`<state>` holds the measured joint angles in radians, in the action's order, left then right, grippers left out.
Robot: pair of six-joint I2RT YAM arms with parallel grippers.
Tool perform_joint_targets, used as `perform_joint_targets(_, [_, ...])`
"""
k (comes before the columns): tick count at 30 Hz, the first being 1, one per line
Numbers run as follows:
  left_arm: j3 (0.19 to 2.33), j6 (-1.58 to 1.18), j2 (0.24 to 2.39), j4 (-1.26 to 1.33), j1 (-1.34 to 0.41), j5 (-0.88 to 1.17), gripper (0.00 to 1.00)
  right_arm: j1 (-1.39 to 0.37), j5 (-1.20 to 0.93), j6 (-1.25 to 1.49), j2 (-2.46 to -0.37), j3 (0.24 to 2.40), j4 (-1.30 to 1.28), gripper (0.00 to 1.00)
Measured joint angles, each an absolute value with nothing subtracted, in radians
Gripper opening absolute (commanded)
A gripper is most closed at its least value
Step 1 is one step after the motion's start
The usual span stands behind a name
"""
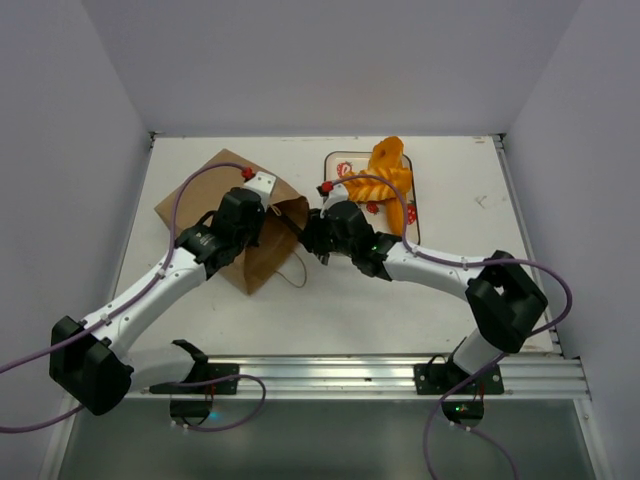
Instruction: Take the fake bread out of the paper bag
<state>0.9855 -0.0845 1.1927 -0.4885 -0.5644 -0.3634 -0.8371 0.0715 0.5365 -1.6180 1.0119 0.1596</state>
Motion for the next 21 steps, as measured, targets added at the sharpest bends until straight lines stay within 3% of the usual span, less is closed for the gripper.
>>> perform_joint_targets(4, [0.986,-0.085,1.193,-0.495,-0.564,-0.408,0.00,-0.837,0.123,0.543,-1.618,1.013,0.166,0.09])
perform_joint_targets(8, [0.986,-0.086,1.193,-0.497,-0.564,-0.444,0.00,-0.837,0.144,0.544,-1.626,1.036,0.151,0.22])
perform_joint_targets(21, [0.986,-0.085,1.200,-0.499,-0.564,-0.429,0.00,-0.838,0.043,0.658,-1.710,1.058,0.176,0.38])
